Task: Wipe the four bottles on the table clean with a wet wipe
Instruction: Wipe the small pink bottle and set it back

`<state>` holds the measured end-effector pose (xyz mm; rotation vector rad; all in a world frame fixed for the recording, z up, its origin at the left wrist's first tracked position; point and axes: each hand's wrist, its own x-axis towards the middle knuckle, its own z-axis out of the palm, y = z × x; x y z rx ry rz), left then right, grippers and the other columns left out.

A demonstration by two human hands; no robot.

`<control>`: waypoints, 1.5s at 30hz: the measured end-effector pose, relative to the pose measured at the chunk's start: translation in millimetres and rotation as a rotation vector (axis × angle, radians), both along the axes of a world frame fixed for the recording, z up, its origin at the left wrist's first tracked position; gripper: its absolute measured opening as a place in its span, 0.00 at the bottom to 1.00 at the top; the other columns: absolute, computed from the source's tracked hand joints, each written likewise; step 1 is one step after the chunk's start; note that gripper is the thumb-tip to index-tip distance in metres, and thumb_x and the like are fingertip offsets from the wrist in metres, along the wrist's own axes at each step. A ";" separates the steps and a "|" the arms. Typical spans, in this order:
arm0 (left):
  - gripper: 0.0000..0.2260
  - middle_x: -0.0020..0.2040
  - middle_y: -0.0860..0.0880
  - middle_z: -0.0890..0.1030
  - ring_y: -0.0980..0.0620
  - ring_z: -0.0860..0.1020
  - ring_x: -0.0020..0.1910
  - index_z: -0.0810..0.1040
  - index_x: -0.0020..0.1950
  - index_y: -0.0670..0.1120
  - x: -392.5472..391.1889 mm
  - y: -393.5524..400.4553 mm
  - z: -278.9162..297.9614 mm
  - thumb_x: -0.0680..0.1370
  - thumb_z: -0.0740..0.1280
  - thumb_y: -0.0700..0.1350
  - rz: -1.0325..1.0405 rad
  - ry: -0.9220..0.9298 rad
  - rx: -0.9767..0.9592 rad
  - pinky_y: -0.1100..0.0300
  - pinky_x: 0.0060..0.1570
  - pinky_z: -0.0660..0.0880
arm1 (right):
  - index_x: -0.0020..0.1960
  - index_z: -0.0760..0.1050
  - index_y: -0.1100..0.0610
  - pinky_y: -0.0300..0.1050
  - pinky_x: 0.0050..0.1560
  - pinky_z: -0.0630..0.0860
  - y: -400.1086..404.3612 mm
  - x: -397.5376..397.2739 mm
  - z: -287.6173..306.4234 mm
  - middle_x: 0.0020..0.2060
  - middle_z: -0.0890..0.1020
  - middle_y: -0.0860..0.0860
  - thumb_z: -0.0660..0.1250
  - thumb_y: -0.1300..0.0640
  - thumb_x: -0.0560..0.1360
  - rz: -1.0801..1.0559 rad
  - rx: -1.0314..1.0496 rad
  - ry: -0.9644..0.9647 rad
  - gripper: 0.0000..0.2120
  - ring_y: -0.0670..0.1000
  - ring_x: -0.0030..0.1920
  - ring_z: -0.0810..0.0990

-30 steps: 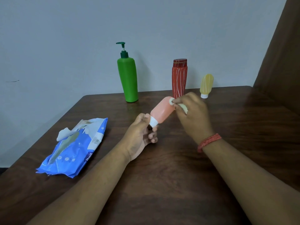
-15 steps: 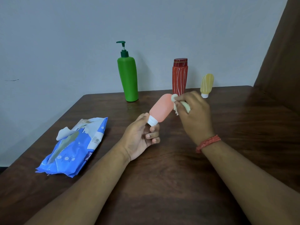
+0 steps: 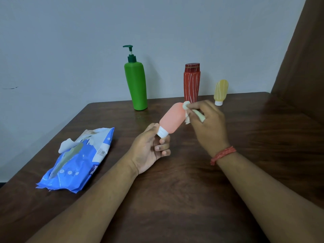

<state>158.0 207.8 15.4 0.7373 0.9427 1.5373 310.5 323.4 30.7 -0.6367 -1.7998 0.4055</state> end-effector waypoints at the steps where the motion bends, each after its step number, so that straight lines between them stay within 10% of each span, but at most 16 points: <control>1: 0.08 0.35 0.48 0.66 0.55 0.59 0.28 0.66 0.49 0.48 -1.1 0.1 -0.1 0.85 0.54 0.47 0.017 -0.009 0.006 0.59 0.31 0.64 | 0.51 0.82 0.59 0.32 0.47 0.74 -2.8 -1.8 -1.9 0.47 0.80 0.48 0.71 0.63 0.76 0.042 0.014 -0.005 0.05 0.44 0.48 0.77; 20: 0.07 0.34 0.48 0.68 0.55 0.59 0.27 0.67 0.60 0.48 -7.3 0.2 0.1 0.85 0.54 0.48 0.057 0.001 0.061 0.60 0.31 0.67 | 0.47 0.81 0.58 0.30 0.45 0.71 -21.8 -18.9 -11.8 0.45 0.79 0.48 0.72 0.64 0.74 0.248 0.038 -0.161 0.03 0.42 0.45 0.76; 29: 0.05 0.36 0.47 0.68 0.54 0.60 0.29 0.65 0.53 0.47 -0.5 -2.0 -1.2 0.85 0.54 0.48 -0.072 0.029 0.059 0.57 0.35 0.70 | 0.50 0.79 0.51 0.46 0.47 0.83 -2.3 -3.4 -0.2 0.51 0.82 0.49 0.70 0.62 0.77 0.189 -0.292 0.129 0.07 0.48 0.49 0.83; 35: 0.11 0.34 0.48 0.68 0.56 0.61 0.27 0.71 0.59 0.44 -8.2 1.3 -0.7 0.86 0.53 0.49 0.060 -0.020 0.089 0.58 0.33 0.71 | 0.47 0.82 0.53 0.40 0.45 0.79 -28.0 -21.3 -13.7 0.46 0.81 0.46 0.72 0.64 0.74 0.385 -0.185 -0.101 0.07 0.45 0.45 0.81; 45: 0.06 0.37 0.48 0.70 0.54 0.60 0.29 0.67 0.50 0.49 -2.9 2.1 -4.2 0.85 0.56 0.49 -0.016 0.093 0.099 0.57 0.37 0.70 | 0.46 0.81 0.51 0.38 0.47 0.78 -15.4 -11.2 -3.1 0.45 0.79 0.45 0.72 0.65 0.74 0.097 -0.083 0.043 0.09 0.42 0.47 0.79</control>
